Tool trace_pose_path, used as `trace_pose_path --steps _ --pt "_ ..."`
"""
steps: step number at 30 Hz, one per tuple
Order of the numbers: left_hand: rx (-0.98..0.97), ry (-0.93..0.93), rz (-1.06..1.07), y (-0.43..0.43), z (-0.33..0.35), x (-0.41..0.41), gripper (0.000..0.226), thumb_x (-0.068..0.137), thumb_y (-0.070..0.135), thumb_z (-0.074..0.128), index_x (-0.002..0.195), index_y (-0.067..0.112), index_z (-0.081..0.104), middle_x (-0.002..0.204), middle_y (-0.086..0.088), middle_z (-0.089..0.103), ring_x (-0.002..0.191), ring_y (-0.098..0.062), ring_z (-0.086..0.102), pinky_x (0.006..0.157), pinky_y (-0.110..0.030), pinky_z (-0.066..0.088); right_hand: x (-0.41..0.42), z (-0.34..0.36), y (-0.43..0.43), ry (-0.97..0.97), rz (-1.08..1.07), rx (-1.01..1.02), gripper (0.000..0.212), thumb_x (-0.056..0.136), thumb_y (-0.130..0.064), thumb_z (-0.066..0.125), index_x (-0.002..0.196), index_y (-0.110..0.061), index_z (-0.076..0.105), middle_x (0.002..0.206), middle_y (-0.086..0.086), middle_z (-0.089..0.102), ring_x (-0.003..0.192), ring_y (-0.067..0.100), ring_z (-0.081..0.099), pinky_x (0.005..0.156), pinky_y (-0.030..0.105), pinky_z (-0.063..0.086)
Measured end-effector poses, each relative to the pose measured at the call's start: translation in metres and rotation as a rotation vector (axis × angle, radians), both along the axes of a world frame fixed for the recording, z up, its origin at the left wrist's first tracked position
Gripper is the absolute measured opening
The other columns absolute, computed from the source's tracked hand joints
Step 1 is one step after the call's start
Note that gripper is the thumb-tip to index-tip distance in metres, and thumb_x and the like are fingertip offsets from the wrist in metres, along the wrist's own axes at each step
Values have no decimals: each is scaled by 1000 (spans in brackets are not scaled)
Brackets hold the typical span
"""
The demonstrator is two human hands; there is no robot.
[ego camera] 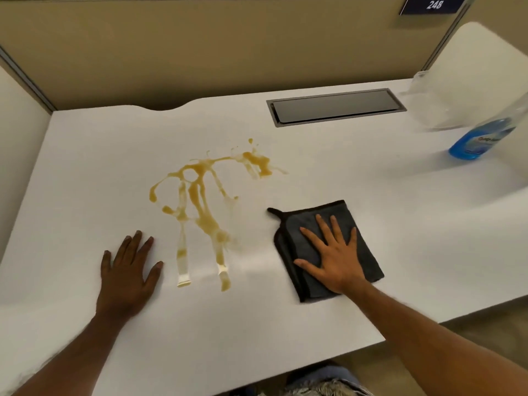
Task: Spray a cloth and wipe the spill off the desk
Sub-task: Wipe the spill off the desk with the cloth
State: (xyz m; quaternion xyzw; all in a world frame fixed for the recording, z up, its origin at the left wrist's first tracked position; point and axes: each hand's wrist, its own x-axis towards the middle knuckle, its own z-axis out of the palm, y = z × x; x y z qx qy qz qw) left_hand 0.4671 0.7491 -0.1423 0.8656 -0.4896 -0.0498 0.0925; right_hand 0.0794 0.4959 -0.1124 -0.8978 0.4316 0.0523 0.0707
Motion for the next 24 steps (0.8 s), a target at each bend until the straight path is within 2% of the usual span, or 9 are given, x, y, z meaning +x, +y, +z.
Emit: trace_pose_path --steps 3,7,9,11,15,18,20,22,24 --pt "-27 0 14 -1 1 -1 67 90 55 29 149 24 35 162 -1 24 149 -21 21 118 -50 9 4 2 -29 48 -155 22 82 75 -90 16 147 -54 -1 164 -5 -9 149 28 -15 111 71 -4" --pt "-50 -18 20 1 3 -3 65 90 54 31 148 24 37 161 -1 27 149 -21 24 118 -49 10 64 0 -50 29 -298 62 91 70 -93 8 149 -50 -3 163 6 -12 147 40 -15 106 76 -5" --pt "-44 -16 16 2 3 -2 65 91 54 31 149 25 36 161 -1 26 149 -21 23 118 -50 10 97 1 -39 35 -249 71 92 69 -93 8 149 -48 -5 163 10 -13 146 42 -15 105 77 -6" --pt "-40 -19 12 1 3 -2 65 91 54 31 149 25 35 162 -1 25 149 -20 23 119 -50 10 113 2 -9 33 -102 57 89 73 -92 11 149 -49 -5 163 10 -13 146 42 -16 106 76 -9" --pt "-43 -28 10 1 2 -2 65 91 55 31 149 25 36 161 -1 26 149 -21 25 118 -52 13 74 0 43 17 130 16 80 79 -88 17 149 -52 2 164 0 -11 148 33 -16 110 72 -5" --pt "-50 -25 9 3 2 0 65 92 55 32 149 25 37 161 -1 27 149 -21 25 118 -53 13 24 0 41 31 26 13 77 79 -88 14 147 -55 0 164 -5 -10 149 27 -16 111 71 -3" --pt "-52 -25 8 3 1 0 64 92 54 32 149 26 36 161 0 26 149 -20 23 119 -53 13 10 1 43 45 -84 15 79 77 -89 9 147 -54 -3 164 -3 -10 149 28 -16 111 72 -2" --pt "-56 -13 11 3 0 0 64 92 54 33 149 27 35 162 1 25 149 -19 22 120 -52 12 21 2 61 64 -114 9 85 75 -91 7 148 -51 -5 163 1 -14 148 33 -18 110 73 -3" --pt "-56 -6 13 2 0 -1 63 92 54 33 149 27 34 162 1 24 150 -18 21 120 -53 12 50 3 86 57 -54 25 90 73 -93 12 150 -48 -5 162 6 -17 146 37 -21 109 73 -8"
